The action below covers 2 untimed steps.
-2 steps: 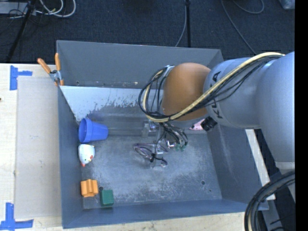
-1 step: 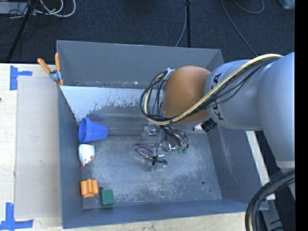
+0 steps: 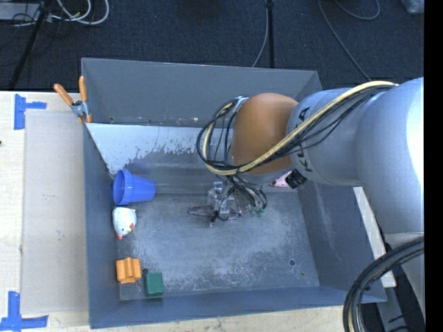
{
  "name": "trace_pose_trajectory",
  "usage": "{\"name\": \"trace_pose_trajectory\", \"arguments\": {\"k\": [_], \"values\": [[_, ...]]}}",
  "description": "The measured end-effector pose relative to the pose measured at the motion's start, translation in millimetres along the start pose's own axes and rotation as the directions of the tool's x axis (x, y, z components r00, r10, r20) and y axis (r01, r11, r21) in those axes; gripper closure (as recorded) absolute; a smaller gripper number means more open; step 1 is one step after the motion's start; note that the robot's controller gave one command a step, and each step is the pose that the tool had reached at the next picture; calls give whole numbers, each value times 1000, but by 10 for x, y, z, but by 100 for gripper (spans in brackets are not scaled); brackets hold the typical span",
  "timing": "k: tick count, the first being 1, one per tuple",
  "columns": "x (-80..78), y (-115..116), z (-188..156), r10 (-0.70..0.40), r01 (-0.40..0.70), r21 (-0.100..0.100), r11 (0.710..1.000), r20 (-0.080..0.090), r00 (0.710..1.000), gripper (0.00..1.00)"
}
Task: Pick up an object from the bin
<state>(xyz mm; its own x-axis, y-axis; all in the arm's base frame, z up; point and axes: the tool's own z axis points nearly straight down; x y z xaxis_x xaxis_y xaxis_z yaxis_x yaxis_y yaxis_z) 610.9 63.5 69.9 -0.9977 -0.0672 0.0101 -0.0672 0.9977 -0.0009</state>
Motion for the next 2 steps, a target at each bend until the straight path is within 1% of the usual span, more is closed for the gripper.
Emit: {"name": "trace_pose_trajectory", "arguments": {"k": [1,2], "values": [[0,0,0,0,0,0,1000,0,1000,100],[-13,-81,-981,-27,27,-1,1000,0,1000,100]]}}
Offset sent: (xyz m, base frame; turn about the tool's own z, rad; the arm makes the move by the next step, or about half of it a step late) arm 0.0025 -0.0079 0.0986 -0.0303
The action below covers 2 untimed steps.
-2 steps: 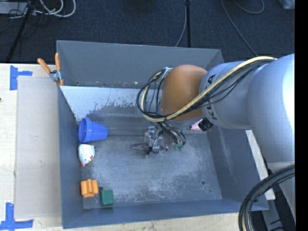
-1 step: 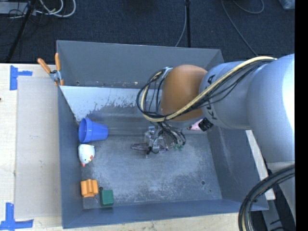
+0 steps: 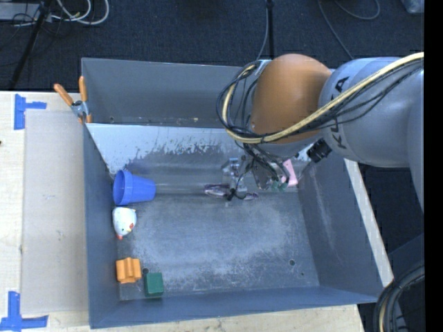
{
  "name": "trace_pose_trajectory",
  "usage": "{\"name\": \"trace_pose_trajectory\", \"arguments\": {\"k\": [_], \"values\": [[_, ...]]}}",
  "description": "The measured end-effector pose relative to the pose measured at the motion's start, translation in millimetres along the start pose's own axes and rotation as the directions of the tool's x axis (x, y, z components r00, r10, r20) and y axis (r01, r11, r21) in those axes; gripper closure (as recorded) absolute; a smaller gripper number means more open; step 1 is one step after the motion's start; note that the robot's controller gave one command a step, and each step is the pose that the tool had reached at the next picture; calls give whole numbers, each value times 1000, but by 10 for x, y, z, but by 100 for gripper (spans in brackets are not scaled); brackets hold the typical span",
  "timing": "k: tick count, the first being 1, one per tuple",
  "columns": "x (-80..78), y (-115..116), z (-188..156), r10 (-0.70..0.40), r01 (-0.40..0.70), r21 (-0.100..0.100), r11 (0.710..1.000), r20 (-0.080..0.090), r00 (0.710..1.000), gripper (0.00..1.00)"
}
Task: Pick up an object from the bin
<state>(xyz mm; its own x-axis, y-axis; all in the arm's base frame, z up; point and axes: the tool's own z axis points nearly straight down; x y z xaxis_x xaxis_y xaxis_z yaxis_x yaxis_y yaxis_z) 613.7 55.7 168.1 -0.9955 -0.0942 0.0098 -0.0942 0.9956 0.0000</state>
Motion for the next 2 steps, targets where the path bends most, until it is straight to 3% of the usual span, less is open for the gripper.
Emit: {"name": "trace_pose_trajectory", "arguments": {"k": [1,2], "values": [[0,-1,0,1,-1,0,1000,0,1000,100],[57,54,-451,-42,42,-1,999,-7,999,100]]}}
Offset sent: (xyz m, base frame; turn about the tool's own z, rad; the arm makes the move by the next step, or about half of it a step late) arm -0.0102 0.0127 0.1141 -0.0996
